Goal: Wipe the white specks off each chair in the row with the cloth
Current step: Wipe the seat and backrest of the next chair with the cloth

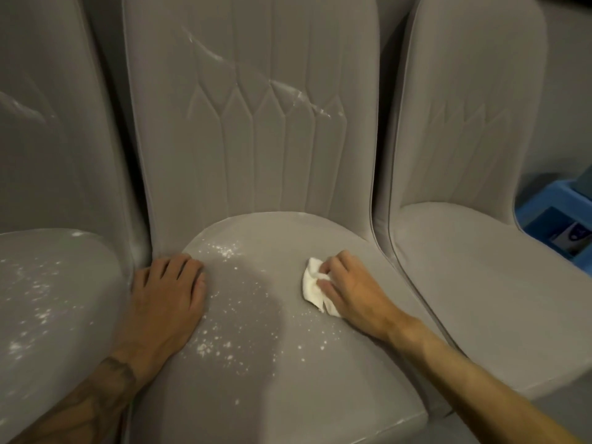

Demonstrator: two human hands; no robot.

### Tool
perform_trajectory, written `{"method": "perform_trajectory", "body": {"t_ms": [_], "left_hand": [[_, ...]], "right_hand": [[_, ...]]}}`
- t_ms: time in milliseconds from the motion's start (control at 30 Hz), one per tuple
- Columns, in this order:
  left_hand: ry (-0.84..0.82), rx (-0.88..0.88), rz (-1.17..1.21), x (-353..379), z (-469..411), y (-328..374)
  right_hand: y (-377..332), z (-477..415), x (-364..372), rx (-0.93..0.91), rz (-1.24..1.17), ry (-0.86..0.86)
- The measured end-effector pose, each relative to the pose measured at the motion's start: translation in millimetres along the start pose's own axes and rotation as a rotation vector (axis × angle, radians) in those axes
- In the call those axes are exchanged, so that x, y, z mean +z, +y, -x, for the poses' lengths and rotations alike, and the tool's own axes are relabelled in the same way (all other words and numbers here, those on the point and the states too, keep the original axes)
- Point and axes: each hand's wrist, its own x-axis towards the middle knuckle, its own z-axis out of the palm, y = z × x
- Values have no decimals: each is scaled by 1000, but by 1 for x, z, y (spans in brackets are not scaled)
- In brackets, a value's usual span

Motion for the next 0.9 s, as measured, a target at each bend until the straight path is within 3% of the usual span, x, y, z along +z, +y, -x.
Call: {"method": "perform_trajectory", "body": {"t_ms": [67, 233, 367, 467, 633, 800, 900], "left_hand": [[1, 5, -4, 1, 0, -1], [-11, -3, -13, -1, 0, 0], [-11, -2, -15, -1, 0, 0], [-23, 2, -2, -1, 0, -2], [-29, 4, -2, -3, 0, -1], [-22, 18, -11, -5, 2, -2], [-27, 32, -22, -7, 1, -1]], "right_hand": [[15, 1, -11, -15, 31, -15], [40, -16, -6, 291, 161, 131], [-12, 9, 7, 49, 37, 1], [-5, 22, -12, -43, 14, -49], [45, 0, -23, 282, 132, 116], [-15, 41, -11, 9, -29, -3], [0, 51, -23, -22, -12, -31]]}}
